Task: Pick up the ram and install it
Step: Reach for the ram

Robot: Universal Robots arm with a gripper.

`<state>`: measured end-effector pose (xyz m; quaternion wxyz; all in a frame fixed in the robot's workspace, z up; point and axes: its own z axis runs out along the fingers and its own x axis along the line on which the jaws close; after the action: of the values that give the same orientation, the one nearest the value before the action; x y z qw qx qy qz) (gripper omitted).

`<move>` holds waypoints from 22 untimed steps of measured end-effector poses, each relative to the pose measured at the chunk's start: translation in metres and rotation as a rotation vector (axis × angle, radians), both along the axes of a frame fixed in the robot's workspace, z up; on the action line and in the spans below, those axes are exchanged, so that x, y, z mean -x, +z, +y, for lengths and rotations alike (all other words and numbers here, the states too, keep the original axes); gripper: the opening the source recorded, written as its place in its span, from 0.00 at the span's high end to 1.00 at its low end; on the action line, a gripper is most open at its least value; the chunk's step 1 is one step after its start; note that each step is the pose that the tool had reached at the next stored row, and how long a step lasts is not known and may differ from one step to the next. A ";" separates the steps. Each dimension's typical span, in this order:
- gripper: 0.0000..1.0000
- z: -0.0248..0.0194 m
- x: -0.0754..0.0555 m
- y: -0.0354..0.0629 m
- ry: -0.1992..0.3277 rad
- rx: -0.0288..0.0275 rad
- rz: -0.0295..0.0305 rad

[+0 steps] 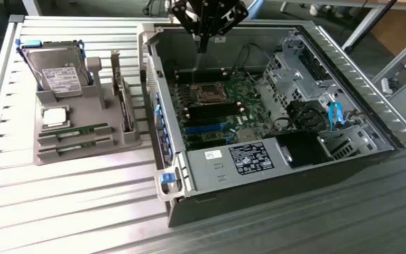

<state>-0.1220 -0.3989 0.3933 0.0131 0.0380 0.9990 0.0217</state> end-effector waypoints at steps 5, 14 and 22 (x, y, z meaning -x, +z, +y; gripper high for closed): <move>0.91 0.0000 0.027 0.0000 0.000 0.0000 0.0000; 0.91 0.0000 0.038 0.0000 0.000 0.0000 -0.0001; 0.91 0.0000 0.060 0.0000 0.000 0.0000 -0.0001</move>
<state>-0.1819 -0.3989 0.3933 0.0131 0.0380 0.9990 0.0217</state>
